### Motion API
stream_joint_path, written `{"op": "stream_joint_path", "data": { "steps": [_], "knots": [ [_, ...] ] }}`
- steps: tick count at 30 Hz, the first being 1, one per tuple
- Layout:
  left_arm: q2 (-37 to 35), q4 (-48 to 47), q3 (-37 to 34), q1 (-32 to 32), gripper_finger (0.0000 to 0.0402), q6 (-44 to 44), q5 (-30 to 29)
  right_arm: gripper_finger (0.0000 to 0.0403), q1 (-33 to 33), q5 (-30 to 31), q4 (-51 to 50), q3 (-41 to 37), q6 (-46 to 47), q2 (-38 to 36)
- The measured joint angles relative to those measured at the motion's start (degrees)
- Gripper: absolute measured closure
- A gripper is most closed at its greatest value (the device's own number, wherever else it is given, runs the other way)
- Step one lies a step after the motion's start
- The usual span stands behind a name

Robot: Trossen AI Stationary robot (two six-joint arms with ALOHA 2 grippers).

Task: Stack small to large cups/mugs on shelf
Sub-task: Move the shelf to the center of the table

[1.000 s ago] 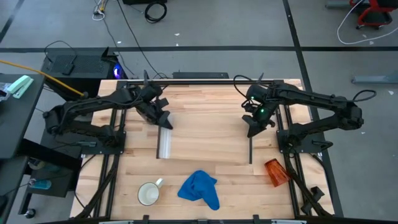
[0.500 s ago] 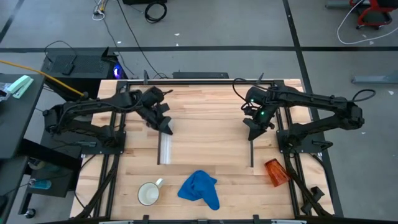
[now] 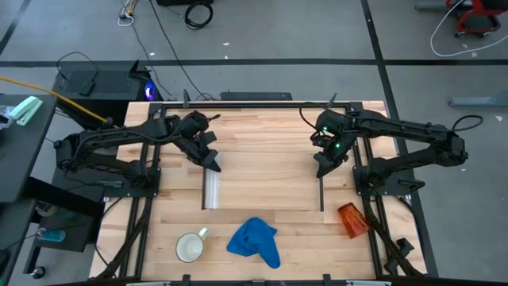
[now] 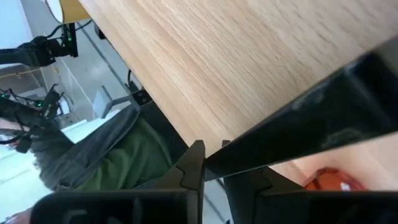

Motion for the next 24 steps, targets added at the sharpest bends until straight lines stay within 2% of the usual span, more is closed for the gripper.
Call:
{"op": "stream_joint_path", "data": {
  "steps": [8,13,24],
  "knots": [
    [0.2,1.5,0.0,0.0,0.0311,1.0,-0.6,0.0307,-0.1,7.2,1.2,-0.1,-0.2,-3.0],
    [0.2,2.0,0.0,-0.1,0.0311,0.9,-0.3,0.0292,0.0,6.5,0.8,-0.1,-1.9,-2.0],
    [0.2,2.3,0.0,0.0,0.0306,0.0,-0.3,0.0293,0.0,5.6,-1.3,0.0,-8.1,-0.1]
  ]
}}
